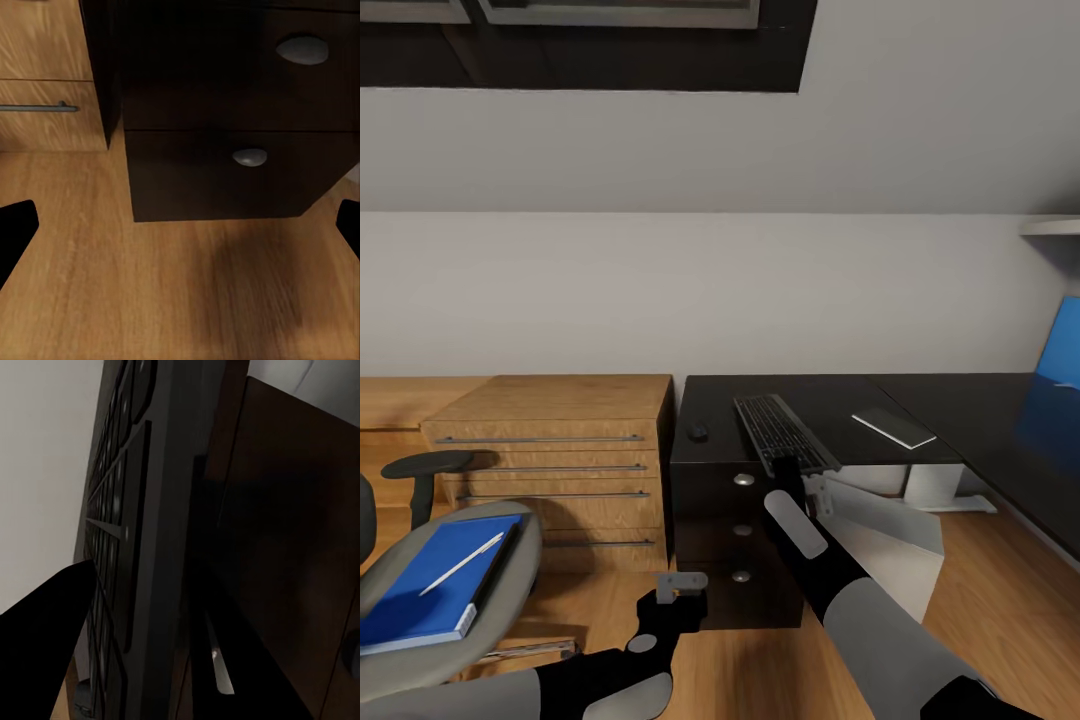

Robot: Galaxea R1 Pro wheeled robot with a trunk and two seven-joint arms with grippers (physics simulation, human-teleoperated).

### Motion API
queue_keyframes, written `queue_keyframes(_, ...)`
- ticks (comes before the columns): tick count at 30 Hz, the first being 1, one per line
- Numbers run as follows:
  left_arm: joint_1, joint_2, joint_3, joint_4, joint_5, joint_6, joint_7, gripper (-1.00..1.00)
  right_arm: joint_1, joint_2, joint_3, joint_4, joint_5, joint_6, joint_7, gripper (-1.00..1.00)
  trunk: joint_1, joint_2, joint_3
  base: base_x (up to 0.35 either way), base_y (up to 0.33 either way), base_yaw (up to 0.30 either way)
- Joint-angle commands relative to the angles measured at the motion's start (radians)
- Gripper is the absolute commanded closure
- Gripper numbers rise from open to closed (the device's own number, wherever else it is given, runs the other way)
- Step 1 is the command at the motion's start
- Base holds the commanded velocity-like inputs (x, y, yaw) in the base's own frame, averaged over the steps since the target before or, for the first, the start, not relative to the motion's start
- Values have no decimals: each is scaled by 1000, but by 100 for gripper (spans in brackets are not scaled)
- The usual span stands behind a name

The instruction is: In the bedroom, organize the workspace by keeping the computer under the desk, ensuring the monitor is on the desk, placing the keyboard on the desk next to the monitor, placing the mouse on the desk next to the keyboard, moving the folder from the swivel chair onto the desk next to the mouse, stacking the notebook on top of the folder with the pen on top of the notebook, and positioning the swivel chair next to the desk.

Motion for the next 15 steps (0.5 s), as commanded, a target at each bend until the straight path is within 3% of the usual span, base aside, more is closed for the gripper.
queue_keyframes(1, -2, 1, -5, -2, 8, -7, 3, -100, -1, 0, 2, 0, -1, -3, -4, 100, 0, -1, -1, 61, 22, 0)
queue_keyframes(6, -2, 1, -5, -3, 9, -7, 3, -100, -1, 0, 2, 4, -1, -2, -4, 100, 0, -1, -1, 137, 67, 0)
queue_keyframes(15, -2, 1, -14, -3, 13, -7, 3, -100, -1, 0, 0, 4, -7, 1, -6, 100, 0, -1, -1, 19, 9, 0)
